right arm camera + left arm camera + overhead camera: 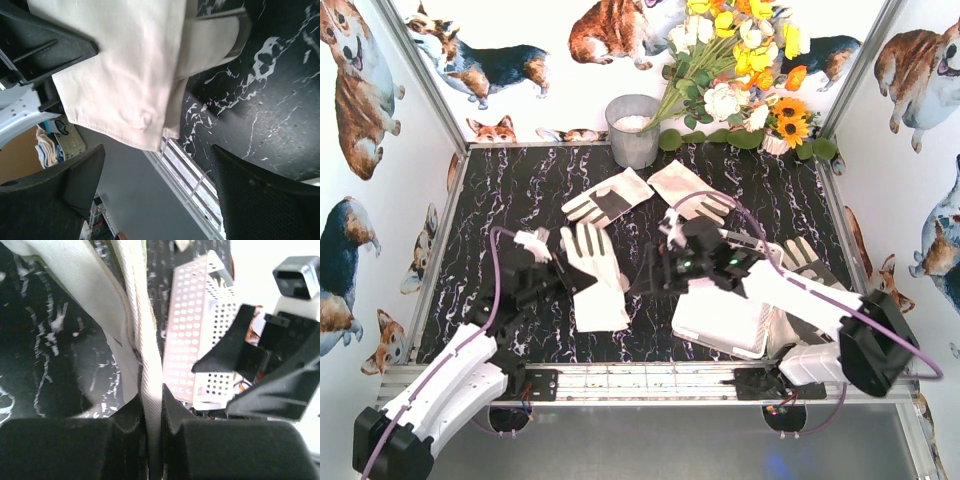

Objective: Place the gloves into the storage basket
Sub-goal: Pick up the glove from the center of the board, then place the glove in the bin.

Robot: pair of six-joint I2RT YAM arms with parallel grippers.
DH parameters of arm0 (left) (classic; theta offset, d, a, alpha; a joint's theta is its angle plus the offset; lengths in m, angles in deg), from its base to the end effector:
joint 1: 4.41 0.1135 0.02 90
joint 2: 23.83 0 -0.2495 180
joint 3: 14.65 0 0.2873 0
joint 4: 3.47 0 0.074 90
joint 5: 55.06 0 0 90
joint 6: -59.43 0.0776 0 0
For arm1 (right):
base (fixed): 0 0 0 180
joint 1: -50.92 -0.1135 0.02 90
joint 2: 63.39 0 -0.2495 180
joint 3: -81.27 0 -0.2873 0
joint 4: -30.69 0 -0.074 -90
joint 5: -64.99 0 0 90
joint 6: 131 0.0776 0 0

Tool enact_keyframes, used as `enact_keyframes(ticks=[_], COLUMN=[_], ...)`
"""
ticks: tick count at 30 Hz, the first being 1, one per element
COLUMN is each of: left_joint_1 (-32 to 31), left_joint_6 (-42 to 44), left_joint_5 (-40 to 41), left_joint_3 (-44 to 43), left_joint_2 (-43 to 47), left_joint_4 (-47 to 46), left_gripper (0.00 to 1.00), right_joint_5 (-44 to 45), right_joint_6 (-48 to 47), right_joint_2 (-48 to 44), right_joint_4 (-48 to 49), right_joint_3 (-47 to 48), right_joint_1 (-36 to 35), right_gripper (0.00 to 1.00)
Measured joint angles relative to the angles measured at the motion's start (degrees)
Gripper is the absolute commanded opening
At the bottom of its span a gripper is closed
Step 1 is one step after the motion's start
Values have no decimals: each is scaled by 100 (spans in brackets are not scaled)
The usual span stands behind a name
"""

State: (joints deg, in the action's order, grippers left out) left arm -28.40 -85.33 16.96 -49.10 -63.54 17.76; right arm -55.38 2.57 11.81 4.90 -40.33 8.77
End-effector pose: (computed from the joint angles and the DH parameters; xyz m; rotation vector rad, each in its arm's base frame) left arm 0.2154 -0.1221 0.1806 -0.3777 2.1883 -1.1381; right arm 0.2221 0.2539 0.1763 -0.2755 2.5839 1.2840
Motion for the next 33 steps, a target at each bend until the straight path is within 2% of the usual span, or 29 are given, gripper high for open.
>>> enact_keyframes(ticks=[5, 10, 14, 22, 29, 33], left_joint_1=[0, 0, -4, -125, -498, -815], left_joint_6=[341, 616, 636, 341, 87, 118], left_joint_5=[-553, -1241, -1843, -2664, -2844, -2776], left_joint_3=[-925, -1646, -1838, -1843, -1845, -2046], left_joint_2=[-382, -632, -752, -741, -717, -811], left_joint_4=[232, 247, -2, -752, -1375, -1414], left_gripper=[0, 0, 0, 0, 0, 0], right_joint_5=[-345, -745, -1154, -1921, -2260, -2428], right_joint_6=[-216, -254, -101, 597, 796, 800], right_joint_2=[-640, -1436, -1873, -1847, -1663, -1545], right_joint_4=[-260, -227, 168, 1578, 2164, 2317], right_joint_3=[17, 17, 11, -280, -295, -295], right_joint_1=[686, 1379, 1805, 1853, 1851, 1744], right_gripper=[100, 100, 100, 100, 100, 100])
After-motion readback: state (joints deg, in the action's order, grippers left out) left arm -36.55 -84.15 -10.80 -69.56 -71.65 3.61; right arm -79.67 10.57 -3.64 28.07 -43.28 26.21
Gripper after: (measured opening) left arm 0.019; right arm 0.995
